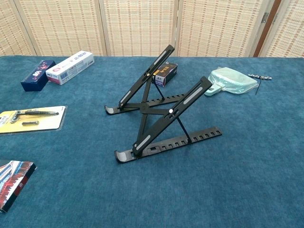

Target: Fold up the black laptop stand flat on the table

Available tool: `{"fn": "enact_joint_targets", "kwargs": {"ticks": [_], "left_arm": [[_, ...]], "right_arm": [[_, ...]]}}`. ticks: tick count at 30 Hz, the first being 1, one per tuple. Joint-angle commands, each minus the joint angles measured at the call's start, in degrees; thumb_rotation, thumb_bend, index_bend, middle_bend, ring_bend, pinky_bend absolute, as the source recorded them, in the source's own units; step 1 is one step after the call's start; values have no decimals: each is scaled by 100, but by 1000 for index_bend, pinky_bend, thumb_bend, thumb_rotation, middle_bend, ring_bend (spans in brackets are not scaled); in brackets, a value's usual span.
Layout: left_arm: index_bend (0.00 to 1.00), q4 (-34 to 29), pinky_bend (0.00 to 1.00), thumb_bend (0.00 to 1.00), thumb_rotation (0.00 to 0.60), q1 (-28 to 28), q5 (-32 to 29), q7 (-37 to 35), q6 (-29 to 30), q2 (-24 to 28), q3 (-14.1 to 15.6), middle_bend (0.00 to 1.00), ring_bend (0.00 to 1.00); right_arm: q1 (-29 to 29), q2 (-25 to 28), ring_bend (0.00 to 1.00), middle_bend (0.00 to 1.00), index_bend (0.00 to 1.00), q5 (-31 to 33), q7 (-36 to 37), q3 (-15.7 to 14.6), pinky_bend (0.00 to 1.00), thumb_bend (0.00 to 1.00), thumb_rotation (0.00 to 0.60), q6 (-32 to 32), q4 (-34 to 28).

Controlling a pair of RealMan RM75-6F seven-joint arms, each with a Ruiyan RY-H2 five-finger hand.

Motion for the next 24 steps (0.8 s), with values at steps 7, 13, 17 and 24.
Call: {"fn": "enact_joint_targets", "kwargs": {"ticks": [7,13,17,24], "left_arm": [[0,-63,31,268,600,-11,21,78,16,-15,-12,81,93],[0,-95,31,268,600,-45,-8,102,-31,-10,-34,81,93],[0,-120,31,268,600,-58,-2,125,-63,-3,-21,81,93],[0,-125,31,268,600,-42,31,122,-53,2,11,81,93]], "right_arm": [[62,37,105,115,0,-25,101,6,297,136,600,-81,1],[198,193,104,115,0,-215,466,-21,297,136,600,-224,-199],[455,450,105,115,0,-438,1301,-80,297,136,600,-595,-466],[1019,774,70,104,0,-681,2352,-117,277,135,600,-1348,-774]]}}
